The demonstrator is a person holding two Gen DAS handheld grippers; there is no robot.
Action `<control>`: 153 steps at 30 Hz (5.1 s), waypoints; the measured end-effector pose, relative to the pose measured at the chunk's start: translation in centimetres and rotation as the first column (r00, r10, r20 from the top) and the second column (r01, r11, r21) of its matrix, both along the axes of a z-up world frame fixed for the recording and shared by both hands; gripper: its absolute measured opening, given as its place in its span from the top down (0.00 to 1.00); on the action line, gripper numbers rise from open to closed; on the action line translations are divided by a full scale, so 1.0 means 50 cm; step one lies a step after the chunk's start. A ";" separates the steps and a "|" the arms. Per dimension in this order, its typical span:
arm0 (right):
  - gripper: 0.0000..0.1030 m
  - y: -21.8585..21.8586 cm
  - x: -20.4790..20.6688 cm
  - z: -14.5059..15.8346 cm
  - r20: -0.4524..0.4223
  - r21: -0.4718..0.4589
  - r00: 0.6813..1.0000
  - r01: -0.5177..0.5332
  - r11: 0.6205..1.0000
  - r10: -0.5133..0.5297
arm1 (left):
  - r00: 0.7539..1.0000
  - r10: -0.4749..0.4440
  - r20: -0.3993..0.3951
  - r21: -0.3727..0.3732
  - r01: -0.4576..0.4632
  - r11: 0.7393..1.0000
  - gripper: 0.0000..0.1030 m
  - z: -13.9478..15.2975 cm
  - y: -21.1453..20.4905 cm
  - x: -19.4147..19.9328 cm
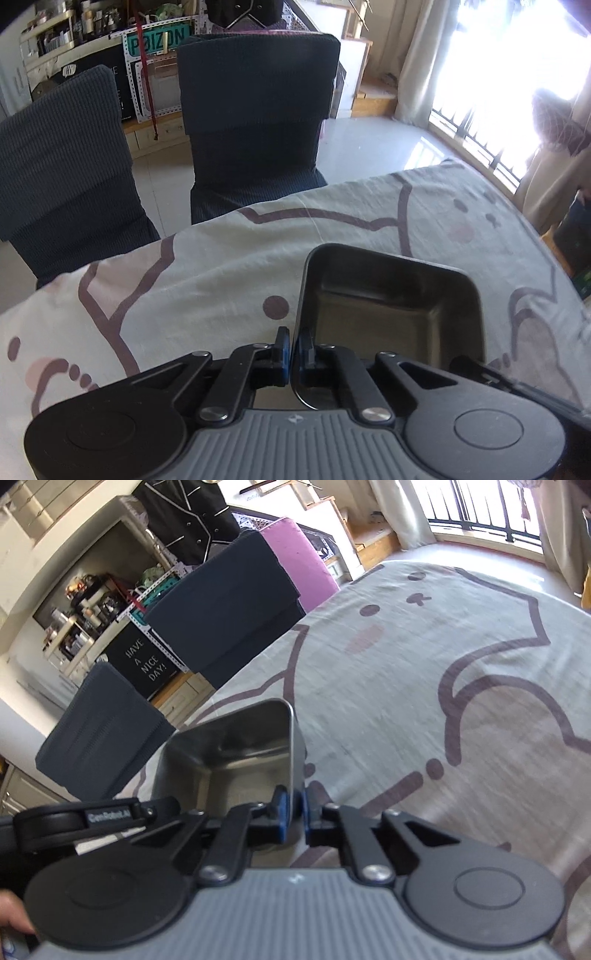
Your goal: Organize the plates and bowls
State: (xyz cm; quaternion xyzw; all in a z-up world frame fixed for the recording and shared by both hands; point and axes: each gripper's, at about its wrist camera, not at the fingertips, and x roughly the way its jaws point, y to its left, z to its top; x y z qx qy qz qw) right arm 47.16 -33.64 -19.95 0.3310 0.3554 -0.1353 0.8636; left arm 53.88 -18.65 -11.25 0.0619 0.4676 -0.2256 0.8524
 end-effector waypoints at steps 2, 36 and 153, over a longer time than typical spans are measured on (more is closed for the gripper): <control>0.93 0.004 -0.001 0.003 -0.016 -0.023 1.000 -0.020 1.000 0.020 | 1.000 0.005 0.013 -0.012 -0.005 1.000 0.96 0.014 0.003 -0.013; 0.96 0.112 -0.313 0.261 0.194 -0.091 0.935 -0.285 0.954 0.298 | 0.959 0.160 0.235 -0.194 -0.115 0.974 0.95 0.309 0.226 -0.482; 0.87 0.055 -0.492 0.118 -0.350 -0.367 0.867 -0.476 0.799 0.355 | 0.996 -0.059 -0.065 -0.082 0.054 0.995 0.87 0.010 -0.004 -0.688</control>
